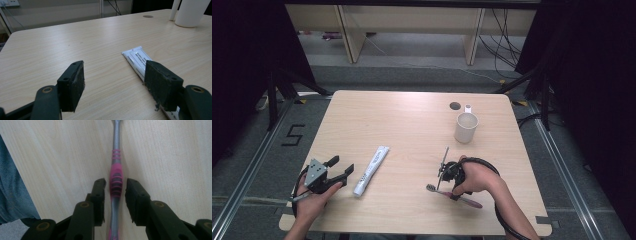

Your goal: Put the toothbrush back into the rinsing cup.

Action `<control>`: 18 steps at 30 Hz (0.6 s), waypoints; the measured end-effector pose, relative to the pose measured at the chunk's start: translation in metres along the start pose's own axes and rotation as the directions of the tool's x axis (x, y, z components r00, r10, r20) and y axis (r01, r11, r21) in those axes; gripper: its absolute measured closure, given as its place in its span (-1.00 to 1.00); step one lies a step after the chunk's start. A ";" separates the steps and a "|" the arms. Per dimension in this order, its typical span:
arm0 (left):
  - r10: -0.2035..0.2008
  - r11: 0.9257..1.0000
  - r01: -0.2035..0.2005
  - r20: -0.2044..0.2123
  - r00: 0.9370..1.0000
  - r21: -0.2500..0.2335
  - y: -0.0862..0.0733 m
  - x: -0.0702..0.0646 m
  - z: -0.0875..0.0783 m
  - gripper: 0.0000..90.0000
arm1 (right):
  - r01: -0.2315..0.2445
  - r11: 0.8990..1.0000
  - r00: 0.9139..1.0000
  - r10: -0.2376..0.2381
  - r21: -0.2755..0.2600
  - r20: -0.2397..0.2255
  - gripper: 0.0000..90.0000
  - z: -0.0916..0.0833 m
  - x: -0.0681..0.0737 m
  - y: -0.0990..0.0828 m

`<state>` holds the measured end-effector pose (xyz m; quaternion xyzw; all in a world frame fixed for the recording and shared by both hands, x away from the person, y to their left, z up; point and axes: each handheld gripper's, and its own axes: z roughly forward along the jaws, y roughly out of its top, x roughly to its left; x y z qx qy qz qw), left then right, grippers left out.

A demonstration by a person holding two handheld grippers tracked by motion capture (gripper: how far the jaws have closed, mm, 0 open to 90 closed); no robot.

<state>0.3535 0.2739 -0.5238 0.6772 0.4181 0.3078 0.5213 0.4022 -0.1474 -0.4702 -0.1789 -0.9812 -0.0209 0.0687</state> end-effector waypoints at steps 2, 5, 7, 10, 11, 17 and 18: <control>0.000 1.000 0.000 0.000 1.000 0.000 0.000 0.000 0.000 -0.29 | -0.021 1.000 1.000 0.021 0.008 0.009 0.56 0.001 0.001 0.000; 0.000 1.000 0.000 0.000 1.000 0.000 0.000 0.000 0.000 -0.29 | -0.018 1.000 1.000 0.018 0.009 0.009 0.59 0.002 0.000 0.001; 0.003 1.000 -0.003 0.002 1.000 -0.001 0.000 0.000 0.000 -0.29 | -0.018 1.000 1.000 0.018 0.012 0.005 0.60 0.003 0.000 0.001; 0.002 1.000 -0.002 -0.001 1.000 0.002 0.000 0.000 0.000 -0.29 | -0.037 0.999 0.999 0.037 0.024 0.007 0.62 0.004 0.001 0.002; 0.001 1.000 -0.001 -0.001 1.000 0.002 0.000 0.000 0.000 -0.29 | -0.049 0.998 0.999 0.049 0.026 0.010 0.63 0.005 0.001 0.002; 0.002 1.000 -0.002 -0.001 1.000 0.002 0.000 0.000 0.000 -0.29 | -0.050 0.999 0.999 0.050 0.019 0.008 0.62 0.006 0.000 0.005; 0.001 1.000 -0.001 -0.001 1.000 0.002 0.000 0.000 0.000 -0.29 | -0.042 0.999 0.999 0.042 0.020 0.010 0.62 0.006 -0.001 0.005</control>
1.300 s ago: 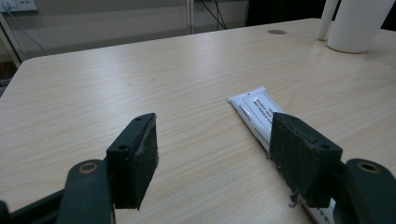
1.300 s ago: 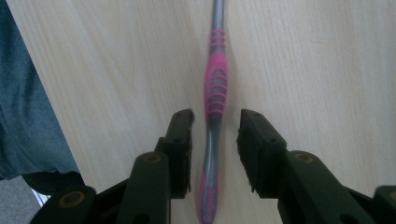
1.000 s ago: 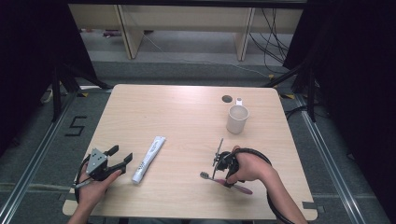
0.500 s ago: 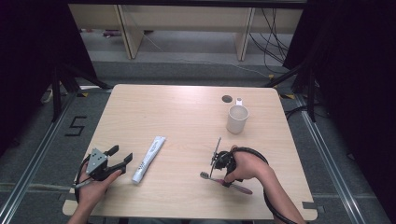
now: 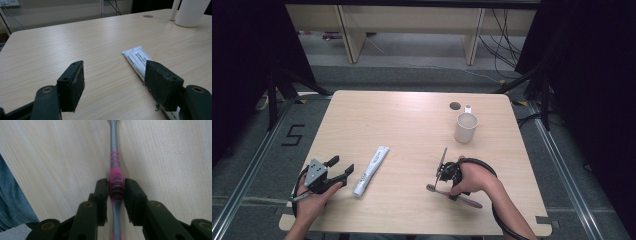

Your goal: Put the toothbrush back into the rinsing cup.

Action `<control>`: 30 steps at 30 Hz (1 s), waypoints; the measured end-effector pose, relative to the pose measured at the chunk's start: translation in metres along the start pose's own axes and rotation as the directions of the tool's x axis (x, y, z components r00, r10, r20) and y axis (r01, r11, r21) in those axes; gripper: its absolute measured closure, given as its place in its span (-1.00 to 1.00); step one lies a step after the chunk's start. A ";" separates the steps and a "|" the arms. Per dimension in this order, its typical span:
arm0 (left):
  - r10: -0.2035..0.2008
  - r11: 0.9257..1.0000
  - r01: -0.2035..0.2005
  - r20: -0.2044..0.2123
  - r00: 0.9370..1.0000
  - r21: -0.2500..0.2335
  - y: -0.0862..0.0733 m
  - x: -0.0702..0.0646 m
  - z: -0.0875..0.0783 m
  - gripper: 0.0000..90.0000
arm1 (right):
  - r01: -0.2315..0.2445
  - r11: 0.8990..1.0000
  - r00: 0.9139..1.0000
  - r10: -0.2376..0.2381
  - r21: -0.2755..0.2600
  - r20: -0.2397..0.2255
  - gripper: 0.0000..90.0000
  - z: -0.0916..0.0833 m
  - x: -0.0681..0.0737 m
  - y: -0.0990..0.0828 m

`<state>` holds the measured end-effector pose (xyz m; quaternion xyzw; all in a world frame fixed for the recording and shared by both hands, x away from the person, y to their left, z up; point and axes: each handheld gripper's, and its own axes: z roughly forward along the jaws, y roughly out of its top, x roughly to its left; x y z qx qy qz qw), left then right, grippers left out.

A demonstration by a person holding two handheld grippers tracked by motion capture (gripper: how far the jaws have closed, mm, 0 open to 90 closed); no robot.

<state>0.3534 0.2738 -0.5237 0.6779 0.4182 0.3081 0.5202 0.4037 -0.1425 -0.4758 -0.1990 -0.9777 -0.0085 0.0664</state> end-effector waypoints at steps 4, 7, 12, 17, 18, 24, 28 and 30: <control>0.001 1.000 -0.001 0.001 1.000 0.001 0.000 0.000 0.000 -0.29 | -0.018 1.000 1.000 0.018 0.021 0.004 0.69 0.000 0.003 0.001; 0.001 1.000 -0.001 0.004 1.000 -0.003 0.000 0.000 0.000 -0.29 | -0.011 1.000 1.000 0.011 0.023 0.023 0.74 0.000 0.004 0.002; 0.001 1.000 -0.001 0.004 1.000 -0.005 0.000 0.000 0.000 -0.30 | -0.019 1.000 0.999 0.018 0.024 0.032 0.75 -0.001 0.006 0.002; 0.001 1.000 -0.001 0.004 1.000 -0.003 0.000 0.000 0.000 -0.30 | -0.017 1.000 0.999 0.018 -0.021 0.040 0.76 -0.008 0.004 -0.002; 0.003 1.000 -0.003 0.004 1.000 -0.003 0.000 0.000 0.000 -0.30 | -0.043 0.999 0.998 0.043 -0.022 0.039 0.75 -0.009 0.005 -0.002; 0.002 1.000 -0.002 0.004 1.000 -0.004 0.000 0.000 0.000 -0.30 | -0.058 0.995 0.996 0.064 -0.087 0.065 0.76 -0.019 0.000 -0.006; 0.006 1.000 -0.006 0.006 1.000 -0.005 0.000 0.000 0.000 -0.30 | -0.076 0.988 0.994 0.086 -0.133 0.070 0.75 -0.025 -0.003 -0.010; 0.006 1.000 -0.006 0.007 1.000 -0.006 0.000 0.000 0.000 -0.30 | -0.085 0.983 0.991 0.100 -0.163 0.085 0.75 -0.029 -0.003 -0.012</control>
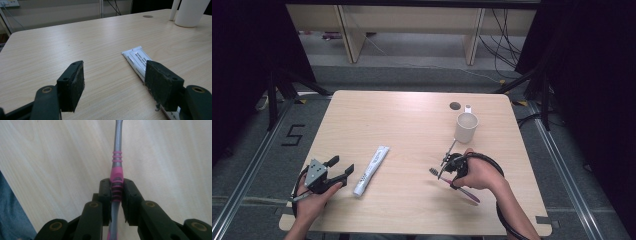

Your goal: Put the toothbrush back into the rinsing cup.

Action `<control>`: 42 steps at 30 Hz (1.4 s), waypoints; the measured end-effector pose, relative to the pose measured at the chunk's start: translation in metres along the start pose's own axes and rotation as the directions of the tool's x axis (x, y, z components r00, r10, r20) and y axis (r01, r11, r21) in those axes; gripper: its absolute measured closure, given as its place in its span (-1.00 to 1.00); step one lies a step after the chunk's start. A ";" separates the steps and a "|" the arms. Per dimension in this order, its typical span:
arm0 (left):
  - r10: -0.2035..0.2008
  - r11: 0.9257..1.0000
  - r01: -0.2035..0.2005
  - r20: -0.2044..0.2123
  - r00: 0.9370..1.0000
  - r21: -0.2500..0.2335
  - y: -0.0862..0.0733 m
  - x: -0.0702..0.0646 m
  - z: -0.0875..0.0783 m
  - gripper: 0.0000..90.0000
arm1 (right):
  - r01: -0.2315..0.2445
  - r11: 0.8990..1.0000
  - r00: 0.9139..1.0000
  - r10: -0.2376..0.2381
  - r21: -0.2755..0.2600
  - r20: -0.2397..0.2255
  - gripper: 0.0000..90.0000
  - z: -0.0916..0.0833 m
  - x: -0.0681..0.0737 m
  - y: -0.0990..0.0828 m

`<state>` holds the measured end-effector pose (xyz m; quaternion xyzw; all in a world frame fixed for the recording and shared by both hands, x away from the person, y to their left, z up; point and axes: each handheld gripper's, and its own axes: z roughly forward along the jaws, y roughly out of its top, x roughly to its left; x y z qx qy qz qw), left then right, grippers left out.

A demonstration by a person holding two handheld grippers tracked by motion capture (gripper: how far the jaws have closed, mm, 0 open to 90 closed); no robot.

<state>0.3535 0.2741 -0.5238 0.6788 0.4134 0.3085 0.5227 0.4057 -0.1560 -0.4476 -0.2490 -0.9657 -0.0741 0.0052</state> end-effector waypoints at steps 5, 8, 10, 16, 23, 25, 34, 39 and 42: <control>-0.005 1.000 0.005 -0.004 1.000 0.001 0.000 -0.001 0.000 -0.30 | -0.048 0.995 0.999 0.048 -0.083 -0.002 0.75 -0.011 -0.004 -0.005; -0.005 1.000 0.005 -0.004 1.000 0.001 0.000 -0.001 0.000 -0.30 | -0.055 0.990 0.998 0.058 -0.133 0.022 0.75 -0.016 -0.008 -0.009; 0.001 1.000 -0.001 -0.001 1.000 0.001 0.000 0.000 0.000 -0.30 | -0.072 0.985 0.997 0.077 -0.156 0.026 0.75 -0.018 -0.009 -0.011; 0.000 1.000 0.000 -0.001 1.000 0.001 0.000 0.000 0.000 -0.30 | -0.079 0.974 0.995 0.091 -0.211 0.049 0.75 -0.022 -0.015 -0.017; -0.001 1.000 0.001 -0.002 1.000 -0.001 0.000 0.000 0.000 -0.30 | -0.099 0.963 0.993 0.112 -0.250 0.041 0.75 -0.025 -0.019 -0.025; 0.001 1.000 -0.001 -0.002 1.000 0.000 0.000 0.000 0.000 -0.30 | -0.100 0.958 0.992 0.116 -0.269 0.045 0.75 -0.025 -0.020 -0.027; 0.000 1.000 0.000 -0.002 1.000 0.000 0.000 0.000 0.000 -0.30 | -0.134 0.919 0.980 0.178 -0.372 0.088 0.75 -0.032 -0.024 -0.035; -0.001 1.000 0.001 -0.002 1.000 0.000 0.000 0.000 0.000 -0.30 | -0.156 0.887 0.971 0.219 -0.435 0.097 0.75 -0.034 -0.027 -0.039; -0.001 1.000 0.001 -0.002 1.000 0.000 0.000 0.000 0.000 -0.30 | -0.152 0.863 0.965 0.235 -0.482 0.115 0.75 -0.036 -0.031 -0.041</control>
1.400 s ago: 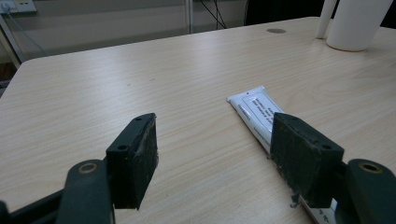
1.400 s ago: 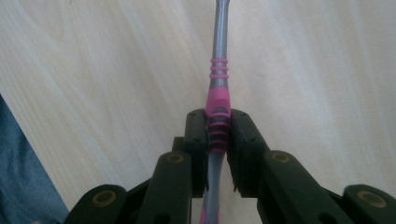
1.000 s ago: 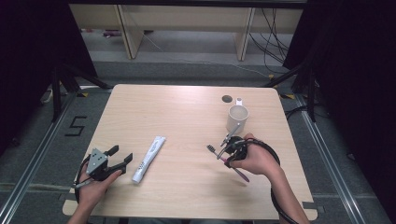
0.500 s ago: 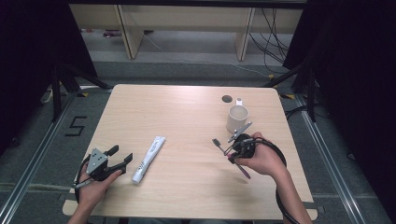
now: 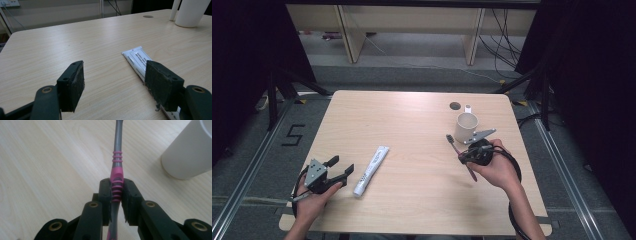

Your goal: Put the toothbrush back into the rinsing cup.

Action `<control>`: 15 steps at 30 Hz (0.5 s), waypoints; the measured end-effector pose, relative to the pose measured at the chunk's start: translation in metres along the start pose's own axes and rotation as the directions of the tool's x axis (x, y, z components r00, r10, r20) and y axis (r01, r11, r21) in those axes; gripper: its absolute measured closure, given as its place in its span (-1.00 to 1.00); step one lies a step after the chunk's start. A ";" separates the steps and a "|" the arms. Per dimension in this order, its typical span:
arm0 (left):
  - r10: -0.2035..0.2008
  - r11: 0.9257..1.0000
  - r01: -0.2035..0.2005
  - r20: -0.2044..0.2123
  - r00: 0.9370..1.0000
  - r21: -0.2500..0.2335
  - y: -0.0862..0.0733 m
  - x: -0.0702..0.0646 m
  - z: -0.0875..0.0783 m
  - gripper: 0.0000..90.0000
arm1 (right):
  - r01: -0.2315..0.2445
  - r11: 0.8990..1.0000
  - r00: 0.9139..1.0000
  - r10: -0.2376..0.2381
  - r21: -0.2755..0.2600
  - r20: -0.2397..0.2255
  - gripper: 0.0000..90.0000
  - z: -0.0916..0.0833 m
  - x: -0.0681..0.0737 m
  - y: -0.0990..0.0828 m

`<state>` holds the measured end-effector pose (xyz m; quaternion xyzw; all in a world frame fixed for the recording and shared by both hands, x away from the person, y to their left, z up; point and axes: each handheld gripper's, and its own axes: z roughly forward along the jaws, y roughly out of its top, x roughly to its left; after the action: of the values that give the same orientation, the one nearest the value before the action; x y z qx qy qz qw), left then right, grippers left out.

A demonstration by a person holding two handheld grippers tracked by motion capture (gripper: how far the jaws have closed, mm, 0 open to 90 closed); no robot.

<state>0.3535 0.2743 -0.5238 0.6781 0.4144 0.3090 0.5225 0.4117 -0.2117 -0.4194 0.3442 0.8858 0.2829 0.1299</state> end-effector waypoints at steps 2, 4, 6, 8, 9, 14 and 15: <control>0.000 1.000 0.000 0.000 1.000 -0.001 0.000 0.000 0.000 -0.30 | -0.050 0.998 0.999 0.051 -0.033 0.018 0.75 -0.002 0.001 -0.001; 0.001 1.000 -0.001 0.000 1.000 0.000 0.000 0.000 0.000 -0.30 | -0.059 0.996 0.998 0.061 -0.063 0.026 0.75 -0.004 -0.003 -0.001; 0.001 1.000 -0.001 -0.001 1.000 0.000 0.000 0.000 0.000 -0.30 | -0.083 0.990 0.995 0.089 -0.117 0.048 0.75 -0.004 -0.004 -0.003; 0.000 1.000 0.000 0.000 1.000 0.000 0.000 0.000 0.000 -0.30 | -0.090 0.987 0.994 0.098 -0.135 0.057 0.75 -0.006 -0.007 -0.003; -0.002 1.000 0.002 0.000 1.000 -0.001 0.000 0.000 0.000 -0.30 | -0.100 0.984 0.992 0.110 -0.149 0.057 0.75 -0.007 -0.008 -0.003; 0.000 1.000 0.000 -0.001 1.000 0.000 0.000 0.000 0.000 -0.30 | -0.133 0.970 0.985 0.152 -0.205 0.083 0.75 -0.011 -0.014 -0.006; 0.000 1.000 0.000 0.000 1.000 -0.001 0.000 0.000 0.000 -0.30 | -0.156 0.960 0.980 0.180 -0.233 0.085 0.75 -0.011 -0.014 -0.007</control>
<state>0.3535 0.2743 -0.5239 0.6779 0.4141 0.3093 0.5227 0.4137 -0.2296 -0.4144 0.4159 0.8074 0.3728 0.1901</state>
